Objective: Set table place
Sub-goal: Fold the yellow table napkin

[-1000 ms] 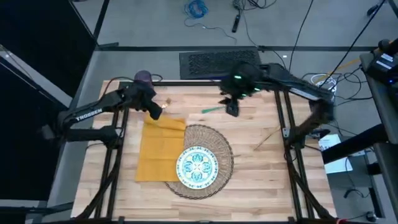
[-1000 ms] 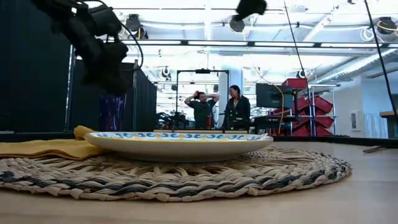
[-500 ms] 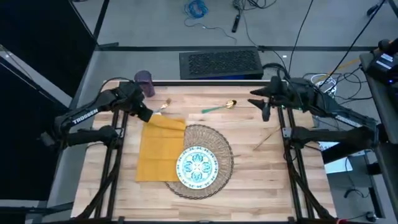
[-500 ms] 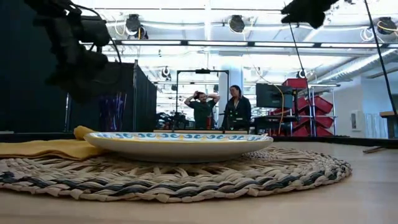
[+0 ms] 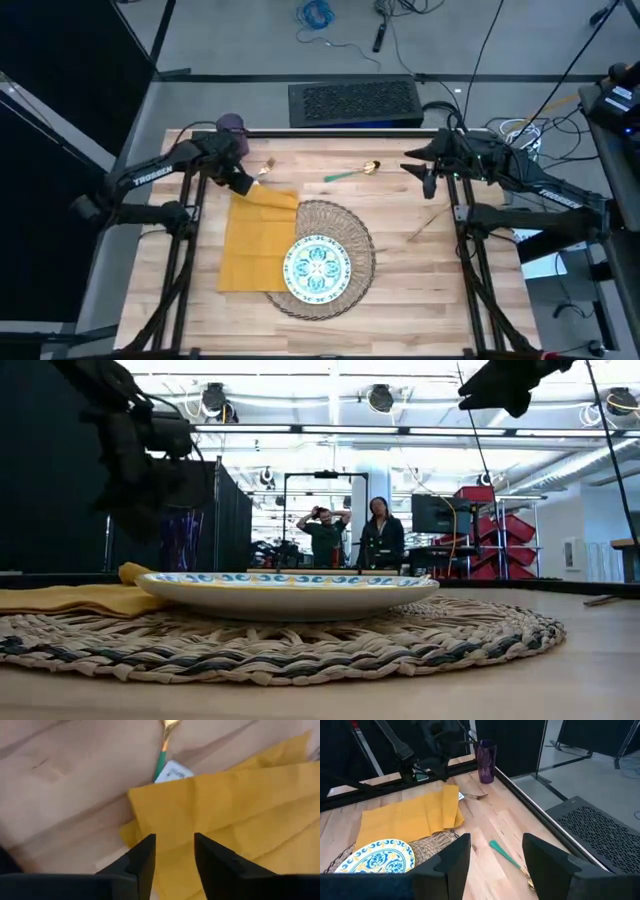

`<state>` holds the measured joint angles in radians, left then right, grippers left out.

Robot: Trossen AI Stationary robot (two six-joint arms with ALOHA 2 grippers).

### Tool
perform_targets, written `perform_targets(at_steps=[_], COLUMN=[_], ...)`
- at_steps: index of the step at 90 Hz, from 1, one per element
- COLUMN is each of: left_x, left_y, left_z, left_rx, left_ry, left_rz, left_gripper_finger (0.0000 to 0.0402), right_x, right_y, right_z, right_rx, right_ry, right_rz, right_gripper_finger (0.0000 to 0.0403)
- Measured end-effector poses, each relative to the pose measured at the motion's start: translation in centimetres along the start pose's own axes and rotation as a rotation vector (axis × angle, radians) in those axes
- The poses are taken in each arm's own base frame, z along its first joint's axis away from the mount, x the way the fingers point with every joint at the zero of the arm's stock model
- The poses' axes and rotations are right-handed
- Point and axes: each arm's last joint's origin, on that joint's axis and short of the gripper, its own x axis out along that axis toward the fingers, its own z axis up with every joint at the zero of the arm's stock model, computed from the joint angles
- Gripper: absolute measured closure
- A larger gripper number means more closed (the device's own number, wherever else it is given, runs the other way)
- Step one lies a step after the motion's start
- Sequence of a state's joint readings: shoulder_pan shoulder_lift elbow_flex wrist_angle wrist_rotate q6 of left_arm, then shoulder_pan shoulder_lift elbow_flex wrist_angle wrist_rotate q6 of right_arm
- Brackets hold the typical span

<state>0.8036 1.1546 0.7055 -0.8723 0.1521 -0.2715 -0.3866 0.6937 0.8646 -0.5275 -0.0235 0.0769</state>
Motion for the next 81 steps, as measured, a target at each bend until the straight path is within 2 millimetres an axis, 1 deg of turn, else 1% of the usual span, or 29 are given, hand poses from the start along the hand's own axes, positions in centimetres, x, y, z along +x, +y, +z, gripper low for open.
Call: perform_targets(at_steps=[13, 25, 36, 59, 81], left_x=[0.3, 0.3, 0.5, 2.3, 2.8], left_y=[0.2, 0.2, 0.2, 0.4, 0.3], left_z=[0.2, 0.2, 0.2, 0.9, 1.2], left_rx=[-0.003, -0.005, -0.012, -0.017, -0.013], left_ry=[0.0, -0.003, 0.007, 0.075, 0.078], left_rz=[0.067, 0.077, 0.081, 0.101, 0.1], left_gripper_finger=[0.0249, 0.0236, 0.0234, 0.0234, 0.0234], right_x=[0.0, 0.0, 0.0, 0.0, 0.0], right_y=[0.0, 0.0, 0.0, 0.0, 0.0], right_z=[0.0, 0.0, 0.0, 0.0, 0.0], right_rx=[0.001, 0.0, -0.002, -0.01, -0.01], right_ry=[0.0, 0.0, 0.0, -0.003, -0.003], right_rz=[0.0, 0.0, 0.0, 0.001, 0.004], right_gripper_finger=[0.0236, 0.0236, 0.0236, 0.0236, 0.0236])
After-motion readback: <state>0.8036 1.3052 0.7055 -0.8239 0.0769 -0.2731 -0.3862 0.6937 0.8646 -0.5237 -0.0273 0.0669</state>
